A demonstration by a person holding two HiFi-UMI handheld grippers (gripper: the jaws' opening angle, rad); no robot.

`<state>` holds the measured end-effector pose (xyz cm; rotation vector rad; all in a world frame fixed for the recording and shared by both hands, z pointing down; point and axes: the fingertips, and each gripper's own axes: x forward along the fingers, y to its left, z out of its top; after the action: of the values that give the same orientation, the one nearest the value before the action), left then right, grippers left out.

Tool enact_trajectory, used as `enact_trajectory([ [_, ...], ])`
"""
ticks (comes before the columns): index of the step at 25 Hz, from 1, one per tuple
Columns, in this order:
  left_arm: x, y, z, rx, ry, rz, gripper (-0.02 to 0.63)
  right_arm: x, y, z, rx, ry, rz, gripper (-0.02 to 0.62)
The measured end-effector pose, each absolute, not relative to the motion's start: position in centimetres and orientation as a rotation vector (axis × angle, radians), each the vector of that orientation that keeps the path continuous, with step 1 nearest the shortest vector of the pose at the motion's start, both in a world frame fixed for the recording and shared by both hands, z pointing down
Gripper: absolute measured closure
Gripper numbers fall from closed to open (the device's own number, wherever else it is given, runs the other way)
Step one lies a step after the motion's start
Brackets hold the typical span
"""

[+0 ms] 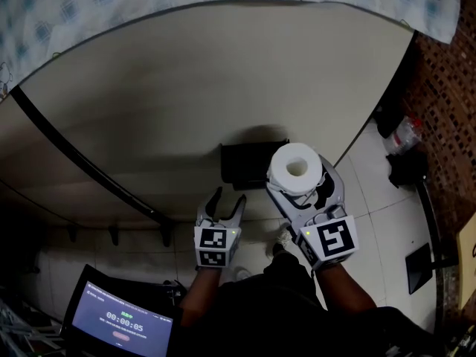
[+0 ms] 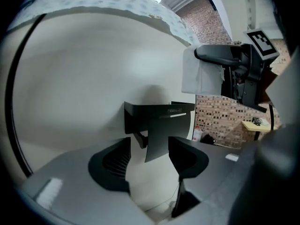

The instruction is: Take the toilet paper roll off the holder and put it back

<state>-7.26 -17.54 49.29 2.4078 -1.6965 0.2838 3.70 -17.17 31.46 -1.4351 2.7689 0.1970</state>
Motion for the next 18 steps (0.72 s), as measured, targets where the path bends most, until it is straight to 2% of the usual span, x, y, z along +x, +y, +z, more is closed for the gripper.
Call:
enact_trajectory([
  [3,-7.2,-17.6,49.9,2.435,-1.642,0.253,0.37,3.7,-16.9,31.3,-1.446,2.763,0.209,0.152],
  [8,-5.8,-18.6,50.3,2.446,-1.634,0.256,0.408,5.6,-17.4,31.5,-1.46,2.755,0.207,0.152],
  [10,-6.2,-18.4,50.0,2.455,-1.635,0.26,0.416,5.0,-17.3,31.4,-1.458,2.755,0.208,0.152],
  [18,-7.5,-17.3,49.5,2.466,-1.63,0.265,0.516,3.6,-17.2,31.7,-1.463,2.753,0.179,0.152],
])
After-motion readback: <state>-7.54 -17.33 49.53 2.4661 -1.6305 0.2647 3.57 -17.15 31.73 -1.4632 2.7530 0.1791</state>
